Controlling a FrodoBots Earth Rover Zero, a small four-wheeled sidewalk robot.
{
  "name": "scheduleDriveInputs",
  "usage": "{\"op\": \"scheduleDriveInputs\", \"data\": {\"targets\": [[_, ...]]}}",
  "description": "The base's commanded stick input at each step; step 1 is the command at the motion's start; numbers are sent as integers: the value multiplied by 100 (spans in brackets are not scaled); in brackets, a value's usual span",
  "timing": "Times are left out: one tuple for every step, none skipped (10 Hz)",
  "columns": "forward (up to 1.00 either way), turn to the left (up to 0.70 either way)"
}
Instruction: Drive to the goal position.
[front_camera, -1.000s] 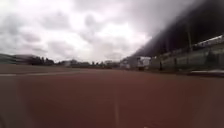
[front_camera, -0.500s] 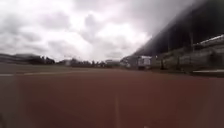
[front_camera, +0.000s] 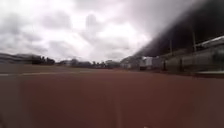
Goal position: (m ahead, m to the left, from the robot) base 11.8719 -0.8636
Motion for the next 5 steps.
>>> {"op": "scheduleDriveInputs", "data": {"targets": [[70, 0], [70, 0], [70, 0], [70, 0], [70, 0]]}}
